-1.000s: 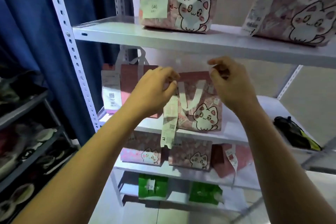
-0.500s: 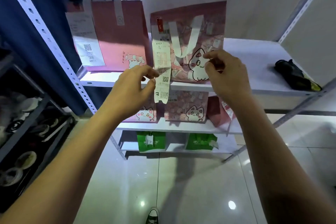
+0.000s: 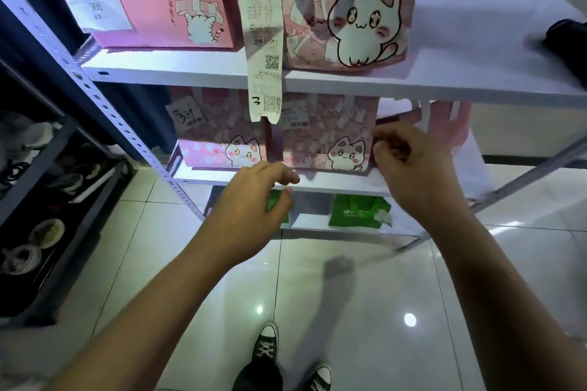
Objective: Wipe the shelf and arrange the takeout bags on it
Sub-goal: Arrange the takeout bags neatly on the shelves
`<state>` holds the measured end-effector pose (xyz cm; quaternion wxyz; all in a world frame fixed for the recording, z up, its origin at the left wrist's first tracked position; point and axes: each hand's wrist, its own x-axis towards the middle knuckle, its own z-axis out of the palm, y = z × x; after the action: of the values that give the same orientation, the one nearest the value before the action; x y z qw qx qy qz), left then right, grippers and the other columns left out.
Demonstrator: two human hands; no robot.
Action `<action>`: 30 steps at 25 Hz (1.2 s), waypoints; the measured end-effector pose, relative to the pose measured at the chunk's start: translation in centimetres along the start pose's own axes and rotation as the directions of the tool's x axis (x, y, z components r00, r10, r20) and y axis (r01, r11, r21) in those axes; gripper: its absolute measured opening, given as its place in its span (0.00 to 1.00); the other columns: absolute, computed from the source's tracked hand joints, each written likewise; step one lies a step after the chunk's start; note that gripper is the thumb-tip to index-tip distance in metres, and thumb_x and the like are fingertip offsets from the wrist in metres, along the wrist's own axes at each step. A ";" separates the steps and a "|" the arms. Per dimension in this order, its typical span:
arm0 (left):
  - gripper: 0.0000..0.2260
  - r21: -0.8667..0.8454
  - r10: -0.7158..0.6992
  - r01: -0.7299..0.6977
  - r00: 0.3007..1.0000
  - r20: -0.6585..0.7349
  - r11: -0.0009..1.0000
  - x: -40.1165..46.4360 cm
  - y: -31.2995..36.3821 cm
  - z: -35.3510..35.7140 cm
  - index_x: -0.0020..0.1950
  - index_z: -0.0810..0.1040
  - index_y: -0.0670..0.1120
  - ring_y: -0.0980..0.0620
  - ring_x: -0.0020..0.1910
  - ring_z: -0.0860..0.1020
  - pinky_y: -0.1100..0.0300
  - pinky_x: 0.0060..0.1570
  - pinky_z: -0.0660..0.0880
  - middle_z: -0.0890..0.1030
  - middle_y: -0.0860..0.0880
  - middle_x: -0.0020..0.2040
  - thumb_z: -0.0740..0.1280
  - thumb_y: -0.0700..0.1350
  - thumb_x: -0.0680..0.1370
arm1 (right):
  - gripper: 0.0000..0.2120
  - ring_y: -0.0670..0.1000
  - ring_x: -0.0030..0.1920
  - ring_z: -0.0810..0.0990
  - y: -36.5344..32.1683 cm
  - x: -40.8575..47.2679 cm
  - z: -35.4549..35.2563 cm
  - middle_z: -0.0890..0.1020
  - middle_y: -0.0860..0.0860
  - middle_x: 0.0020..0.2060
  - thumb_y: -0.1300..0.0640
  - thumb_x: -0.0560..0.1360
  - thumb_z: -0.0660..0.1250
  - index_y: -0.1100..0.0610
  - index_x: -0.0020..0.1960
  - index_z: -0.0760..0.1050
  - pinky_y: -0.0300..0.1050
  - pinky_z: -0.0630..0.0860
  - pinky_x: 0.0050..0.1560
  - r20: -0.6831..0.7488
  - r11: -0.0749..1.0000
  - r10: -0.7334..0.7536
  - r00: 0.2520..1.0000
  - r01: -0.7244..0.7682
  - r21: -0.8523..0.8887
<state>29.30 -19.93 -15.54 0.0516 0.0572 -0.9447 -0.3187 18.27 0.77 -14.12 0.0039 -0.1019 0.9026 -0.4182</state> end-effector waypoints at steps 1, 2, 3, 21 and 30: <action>0.08 -0.006 -0.012 0.012 1.000 0.011 1.000 -0.3 -0.3 1.2 0.57 0.78 0.53 0.55 0.54 0.73 0.60 0.54 0.69 0.77 0.59 0.53 0.64 0.44 0.81 | 0.10 0.46 0.49 0.82 1.1 -0.4 0.7 0.84 0.47 0.51 0.57 0.81 0.63 0.50 0.60 0.79 0.45 0.81 0.52 0.007 1.000 0.003 1.000 -0.003 -0.007; 0.08 -0.012 -0.027 0.027 0.999 0.020 1.000 -0.5 -0.7 2.3 0.58 0.78 0.54 0.56 0.55 0.72 0.62 0.54 0.68 0.77 0.60 0.53 0.63 0.44 0.81 | 0.10 0.45 0.49 0.81 2.0 -0.7 1.2 0.84 0.47 0.51 0.57 0.81 0.64 0.50 0.60 0.79 0.40 0.79 0.49 0.013 1.000 0.002 1.000 -0.002 -0.007; 0.08 -0.018 -0.041 0.042 0.999 0.023 0.999 -0.6 -1.0 3.2 0.58 0.78 0.54 0.57 0.55 0.72 0.63 0.54 0.67 0.76 0.60 0.53 0.63 0.45 0.81 | 0.10 0.44 0.48 0.81 2.9 -1.1 1.8 0.83 0.47 0.51 0.58 0.81 0.64 0.50 0.60 0.79 0.37 0.78 0.47 0.020 1.000 0.000 1.000 0.001 -0.008; 0.08 -0.061 -0.180 0.177 0.983 -0.042 0.982 -1.2 -10.3 9.1 0.59 0.76 0.55 0.57 0.56 0.71 0.58 0.56 0.72 0.76 0.59 0.56 0.63 0.47 0.81 | 0.11 0.45 0.42 0.79 7.2 -0.9 15.1 0.82 0.45 0.44 0.59 0.80 0.64 0.47 0.57 0.80 0.39 0.72 0.41 0.204 0.996 -0.086 0.975 0.079 0.040; 0.08 -0.098 -0.173 0.173 0.985 0.007 0.980 -2.4 -15.1 13.8 0.55 0.76 0.60 0.66 0.56 0.69 0.77 0.51 0.64 0.74 0.67 0.51 0.63 0.47 0.80 | 0.10 0.39 0.35 0.75 12.1 -3.7 21.2 0.74 0.40 0.34 0.61 0.78 0.64 0.53 0.55 0.81 0.27 0.68 0.37 0.147 0.994 -0.107 0.983 0.102 0.039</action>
<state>30.97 -23.32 -35.81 0.0272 0.1365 -0.9193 -0.3682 21.67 -6.91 -37.32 0.0507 -0.1801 0.8866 -0.4230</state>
